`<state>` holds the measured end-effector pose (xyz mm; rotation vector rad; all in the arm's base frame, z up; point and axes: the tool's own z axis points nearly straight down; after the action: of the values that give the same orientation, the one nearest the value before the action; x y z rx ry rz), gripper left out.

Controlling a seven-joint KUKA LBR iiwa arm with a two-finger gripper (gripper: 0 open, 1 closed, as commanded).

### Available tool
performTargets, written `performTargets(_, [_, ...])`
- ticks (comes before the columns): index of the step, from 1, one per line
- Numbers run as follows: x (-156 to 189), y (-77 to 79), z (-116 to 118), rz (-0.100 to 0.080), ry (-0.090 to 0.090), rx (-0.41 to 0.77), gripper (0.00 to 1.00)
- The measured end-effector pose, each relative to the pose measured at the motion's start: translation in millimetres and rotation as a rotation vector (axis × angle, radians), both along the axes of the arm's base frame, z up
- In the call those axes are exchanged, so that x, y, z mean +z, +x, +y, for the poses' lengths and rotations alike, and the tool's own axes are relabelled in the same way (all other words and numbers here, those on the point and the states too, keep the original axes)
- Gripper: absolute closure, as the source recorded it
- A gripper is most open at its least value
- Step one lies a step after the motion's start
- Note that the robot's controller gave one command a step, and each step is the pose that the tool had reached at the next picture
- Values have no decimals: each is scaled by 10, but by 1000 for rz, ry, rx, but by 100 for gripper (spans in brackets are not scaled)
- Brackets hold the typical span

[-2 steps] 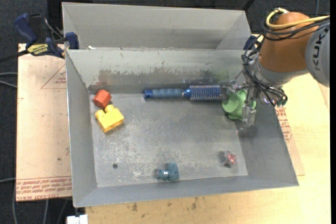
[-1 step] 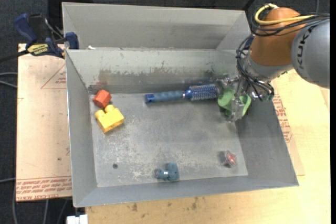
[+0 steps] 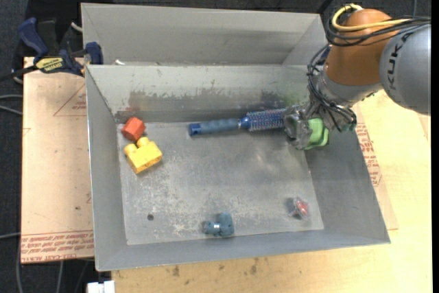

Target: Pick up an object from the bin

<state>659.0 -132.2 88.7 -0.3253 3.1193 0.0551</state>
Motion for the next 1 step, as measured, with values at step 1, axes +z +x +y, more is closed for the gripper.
performTargets(1, [155, -74, 71, -13, -21, 349, 100])
